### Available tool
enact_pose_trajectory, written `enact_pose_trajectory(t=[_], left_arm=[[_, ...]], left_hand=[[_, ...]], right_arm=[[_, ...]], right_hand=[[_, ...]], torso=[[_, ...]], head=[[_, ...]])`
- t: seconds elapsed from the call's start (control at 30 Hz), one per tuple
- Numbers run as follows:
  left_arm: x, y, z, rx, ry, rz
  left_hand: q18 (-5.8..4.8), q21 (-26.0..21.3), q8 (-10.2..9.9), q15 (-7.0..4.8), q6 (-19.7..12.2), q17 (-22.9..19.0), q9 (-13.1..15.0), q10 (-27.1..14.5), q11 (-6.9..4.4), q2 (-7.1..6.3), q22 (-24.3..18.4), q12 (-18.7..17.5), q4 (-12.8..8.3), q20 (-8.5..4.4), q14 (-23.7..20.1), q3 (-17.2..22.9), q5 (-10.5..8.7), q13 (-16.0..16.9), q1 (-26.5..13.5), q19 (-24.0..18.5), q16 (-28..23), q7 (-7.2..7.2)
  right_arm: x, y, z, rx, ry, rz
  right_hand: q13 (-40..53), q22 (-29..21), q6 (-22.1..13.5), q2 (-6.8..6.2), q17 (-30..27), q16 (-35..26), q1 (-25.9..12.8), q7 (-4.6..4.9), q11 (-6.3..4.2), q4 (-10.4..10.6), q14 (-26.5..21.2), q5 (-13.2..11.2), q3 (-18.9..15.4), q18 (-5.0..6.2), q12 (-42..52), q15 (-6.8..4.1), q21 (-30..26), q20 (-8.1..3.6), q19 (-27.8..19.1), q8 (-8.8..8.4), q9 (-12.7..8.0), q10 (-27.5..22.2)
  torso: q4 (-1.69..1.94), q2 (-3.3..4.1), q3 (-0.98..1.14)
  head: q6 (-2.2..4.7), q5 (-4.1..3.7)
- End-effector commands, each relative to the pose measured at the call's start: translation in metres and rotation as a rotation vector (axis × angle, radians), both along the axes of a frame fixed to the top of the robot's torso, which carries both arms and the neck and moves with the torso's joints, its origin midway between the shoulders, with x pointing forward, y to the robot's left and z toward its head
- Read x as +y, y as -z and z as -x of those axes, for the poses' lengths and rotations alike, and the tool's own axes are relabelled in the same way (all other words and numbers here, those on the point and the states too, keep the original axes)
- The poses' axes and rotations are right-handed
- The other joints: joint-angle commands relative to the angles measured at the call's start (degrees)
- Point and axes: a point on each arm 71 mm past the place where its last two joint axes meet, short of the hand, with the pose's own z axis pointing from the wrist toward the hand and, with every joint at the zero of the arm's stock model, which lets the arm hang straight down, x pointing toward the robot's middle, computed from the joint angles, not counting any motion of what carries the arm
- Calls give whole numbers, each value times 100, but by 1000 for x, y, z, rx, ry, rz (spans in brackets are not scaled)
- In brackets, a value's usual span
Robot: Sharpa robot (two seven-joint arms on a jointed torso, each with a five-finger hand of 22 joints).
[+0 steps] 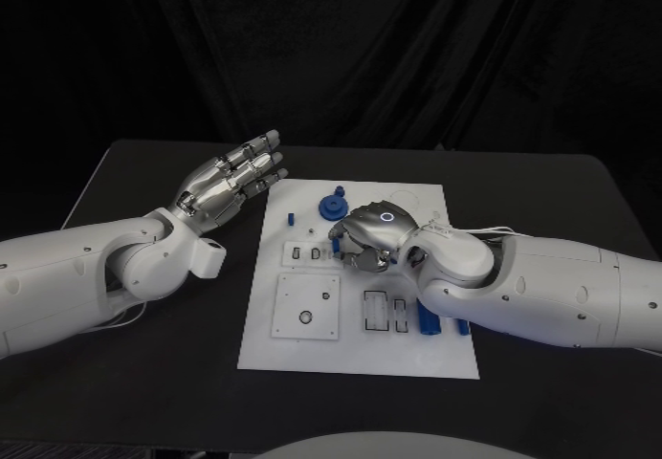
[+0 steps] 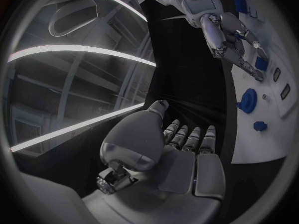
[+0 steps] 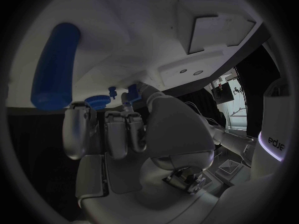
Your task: Assemble the parts on the task board
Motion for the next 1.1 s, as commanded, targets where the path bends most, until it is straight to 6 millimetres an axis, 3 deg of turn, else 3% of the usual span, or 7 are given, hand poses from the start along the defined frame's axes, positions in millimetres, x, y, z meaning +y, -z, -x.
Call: enact_pose_trajectory(t=[0.03,0.27,0.47,0.53,0.6,0.87,1.1], left_arm=[[-1,-1,1,-22,16,19],[0,-1,1,-19,13,16],[2,-2,1,-37,-10,18],[4,-3,2,-46,-29,15],[7,-3,3,-56,-55,9],[7,-5,7,-70,-122,-18],[8,-9,8,-54,-180,-65]], left_hand=[[3,17,19,41,-13,-10,4,-11,14,-9,9,-20,-7,47,4,39,21,-2,-21,13,-18,37],[3,17,19,41,-13,-10,4,-11,14,-9,9,-20,-7,47,4,39,21,-2,-21,13,-18,37],[5,21,26,43,15,-7,9,-3,-12,-9,11,-17,-33,51,9,84,26,0,-41,18,-15,78],[20,55,59,69,158,15,27,59,-37,-14,36,2,-89,88,60,206,82,14,-102,63,15,231],[29,78,66,86,199,27,31,82,-36,-19,51,7,-97,112,94,248,97,19,-132,95,35,264],[15,852,99,240,458,224,59,786,241,-242,467,450,56,234,896,369,4,178,-171,1271,660,447],[-106,2025,330,365,1415,628,176,2189,780,-482,1010,1659,134,227,2837,552,-216,474,21,3054,2290,874]], right_arm=[[-1,2,0,0,7,12],[-1,2,0,-1,0,12],[-4,-3,3,-34,-31,-46],[-5,-7,6,-57,-53,-93],[-9,-13,9,-82,-83,-158],[-30,-41,14,-137,-116,-322],[-58,-72,7,-179,-78,-455]], right_hand=[[1469,1103,-69,-54,1508,15,-35,0,40,8,608,-51,-46,116,-23,38,-42,33,-8,-21,-16,554],[1392,1080,-417,-113,1508,15,-47,-35,16,13,608,-293,-165,135,-97,22,-139,21,-51,-28,-148,448],[1206,1044,-1973,-212,1455,-52,-70,-132,-54,209,579,-711,-373,164,-281,-28,-292,-16,-117,-104,-687,196],[1080,1030,-2687,-465,1429,-85,5,-219,-120,695,563,-985,-531,179,-409,-77,-364,-65,-144,-154,-944,34],[1075,1035,-2625,-642,1432,-80,279,-223,-127,1357,565,-1017,-670,173,-410,-96,-379,-90,-138,-144,-1005,39],[1101,1055,-2093,-628,1458,-48,25,-208,-134,1410,579,-1051,-786,158,-381,-109,-329,-113,-116,-44,-936,72],[1282,1177,-282,-50,1508,15,448,-65,-20,1146,608,-821,-496,69,-195,-16,73,-33,97,370,-634,323]], torso=[[-2,-1,3],[-1,2,3],[-2,1,2],[-3,1,2],[-3,2,3],[1,0,2],[-32,-45,18]], head=[[-4,-3],[-5,-2],[-3,1],[19,11],[59,27],[218,70],[341,107]])
